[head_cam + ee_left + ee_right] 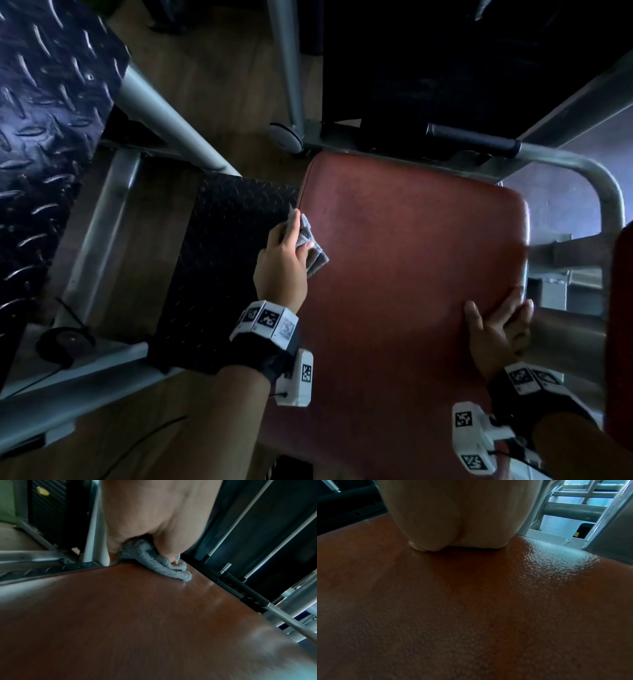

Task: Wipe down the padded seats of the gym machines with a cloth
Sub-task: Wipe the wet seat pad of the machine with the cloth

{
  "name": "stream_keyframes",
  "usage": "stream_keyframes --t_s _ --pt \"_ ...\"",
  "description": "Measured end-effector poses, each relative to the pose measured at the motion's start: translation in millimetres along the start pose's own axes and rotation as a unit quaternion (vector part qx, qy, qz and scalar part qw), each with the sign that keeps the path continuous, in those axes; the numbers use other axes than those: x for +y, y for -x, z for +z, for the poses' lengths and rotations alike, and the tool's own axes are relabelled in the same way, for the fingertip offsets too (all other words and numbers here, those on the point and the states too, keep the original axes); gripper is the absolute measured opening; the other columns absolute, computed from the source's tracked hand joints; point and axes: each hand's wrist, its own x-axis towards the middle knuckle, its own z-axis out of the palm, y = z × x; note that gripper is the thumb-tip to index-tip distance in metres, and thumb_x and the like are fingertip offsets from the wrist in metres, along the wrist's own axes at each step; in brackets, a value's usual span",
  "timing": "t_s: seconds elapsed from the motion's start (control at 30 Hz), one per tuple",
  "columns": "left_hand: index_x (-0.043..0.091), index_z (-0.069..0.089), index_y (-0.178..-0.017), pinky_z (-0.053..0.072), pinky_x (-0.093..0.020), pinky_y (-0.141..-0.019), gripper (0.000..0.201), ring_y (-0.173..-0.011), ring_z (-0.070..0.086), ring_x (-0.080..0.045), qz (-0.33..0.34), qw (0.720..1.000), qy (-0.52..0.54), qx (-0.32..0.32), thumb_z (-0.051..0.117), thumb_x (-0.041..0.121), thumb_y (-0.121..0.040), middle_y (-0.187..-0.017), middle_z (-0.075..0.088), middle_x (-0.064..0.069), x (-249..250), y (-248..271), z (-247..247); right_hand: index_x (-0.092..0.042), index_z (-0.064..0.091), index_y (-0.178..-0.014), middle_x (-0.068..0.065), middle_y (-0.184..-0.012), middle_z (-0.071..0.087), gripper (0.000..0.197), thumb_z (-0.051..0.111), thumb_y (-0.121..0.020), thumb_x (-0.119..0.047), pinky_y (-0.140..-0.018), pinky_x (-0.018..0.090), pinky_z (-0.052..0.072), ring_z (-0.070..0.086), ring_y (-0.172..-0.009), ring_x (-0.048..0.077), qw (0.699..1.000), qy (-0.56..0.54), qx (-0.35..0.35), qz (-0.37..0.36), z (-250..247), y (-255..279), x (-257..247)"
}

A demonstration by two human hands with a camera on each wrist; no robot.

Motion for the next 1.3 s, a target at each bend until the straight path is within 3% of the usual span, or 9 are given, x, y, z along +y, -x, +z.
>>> stream_keyframes --t_s 0.27,0.43,0.6,0.77,0.9,0.97,1.03,1.13,1.3 --pt "0.037 0.028 -0.151 0.039 -0.027 -0.075 0.054 -0.109 0.061 -0.025 -0.024 0.999 -0.007 -0.031 0.047 0.036 -0.101 -0.141 0.046 0.002 22.1 -53.5 1.8 -0.030 -0.004 -0.155 0.003 -0.162 -0.005 0.106 0.026 -0.064 -0.079 -0.115 0.059 0.011 0.006 -0.145 0.038 1.000 0.000 0.017 -0.009 0.9 0.9 -0.8" --pt "0.035 0.031 -0.151 0.055 -0.041 -0.077 0.056 -0.100 0.063 -0.027 -0.001 1.000 -0.014 -0.007 0.050 0.037 -0.098 -0.138 0.049 0.000 6.5 -19.3 5.7 -0.032 -0.006 -0.154 0.002 -0.162 -0.008 0.087 0.047 -0.092 -0.061 -0.115 0.060 0.010 0.003 -0.146 0.036 1.000 0.000 0.006 -0.001 1.1 -4.0 1.2" --pt "0.036 0.028 -0.151 0.053 -0.038 -0.074 0.055 -0.102 0.063 -0.028 -0.012 0.999 -0.022 -0.023 0.048 0.037 -0.099 -0.137 0.048 0.001 10.0 -26.4 3.0 -0.031 -0.007 -0.154 0.003 -0.162 -0.008 0.085 0.046 -0.093 -0.058 -0.115 0.060 0.012 0.004 -0.146 0.037 1.000 0.006 0.005 -0.004 2.0 -6.4 3.7" --pt "0.035 0.028 -0.152 0.041 -0.029 -0.072 0.054 -0.105 0.063 -0.026 -0.019 0.999 -0.021 -0.023 0.046 0.036 -0.101 -0.139 0.048 0.000 13.8 -24.4 -0.6 -0.032 -0.006 -0.154 0.004 -0.162 -0.006 0.087 0.044 -0.090 -0.064 -0.114 0.059 0.012 0.007 -0.145 0.038 1.000 0.010 0.013 -0.009 2.2 -7.8 5.1" --pt "0.032 0.026 -0.153 0.045 -0.035 -0.081 0.054 -0.109 0.060 -0.030 -0.044 0.997 -0.048 -0.037 0.042 0.037 -0.102 -0.137 0.048 -0.006 18.2 -12.4 -6.2 -0.033 -0.009 -0.154 0.002 -0.162 -0.012 0.089 0.038 -0.089 -0.070 -0.116 0.055 0.007 0.003 -0.146 0.034 0.999 0.032 -0.025 -0.006 -1.1 -6.3 3.4" --pt "0.033 0.026 -0.153 0.044 -0.039 -0.085 0.055 -0.111 0.058 -0.033 -0.062 0.995 -0.054 -0.054 0.042 0.038 -0.101 -0.137 0.048 -0.009 15.2 1.3 -9.6 -0.029 0.000 -0.156 0.009 -0.162 -0.008 0.104 0.026 -0.073 -0.086 -0.117 0.052 0.010 0.008 -0.146 0.037 0.998 0.046 -0.031 -0.009 3.5 -12.6 11.8" --pt "0.034 0.025 -0.153 0.044 -0.039 -0.085 0.055 -0.111 0.058 -0.033 -0.076 0.993 -0.055 -0.067 0.042 0.040 -0.101 -0.138 0.047 -0.009 6.8 19.6 -13.1 -0.022 0.007 -0.156 0.014 -0.162 0.000 0.115 0.032 -0.069 -0.092 -0.119 0.049 0.013 0.013 -0.145 0.039 0.997 0.034 -0.063 -0.006 4.8 -16.2 11.3" --pt "0.037 0.025 -0.153 0.043 -0.039 -0.090 0.055 -0.114 0.056 -0.030 -0.098 0.992 -0.046 -0.071 0.043 0.040 -0.101 -0.137 0.048 -0.006 -6.3 51.5 -15.7 -0.021 -0.006 -0.156 0.012 -0.162 -0.007 0.097 0.054 -0.089 -0.058 -0.118 0.049 0.009 0.011 -0.145 0.039 0.998 0.033 -0.044 -0.014 -7.4 -7.4 4.8" --pt "0.037 0.024 -0.153 0.040 -0.039 -0.094 0.054 -0.116 0.054 -0.031 -0.125 0.988 -0.054 -0.066 0.041 0.039 -0.101 -0.137 0.048 -0.008 -4.8 54.5 -15.0 -0.022 -0.014 -0.154 0.010 -0.161 -0.016 0.101 0.052 -0.089 -0.061 -0.118 0.050 0.007 0.007 -0.145 0.038 0.996 0.034 -0.078 -0.033 -8.4 -11.9 9.3"
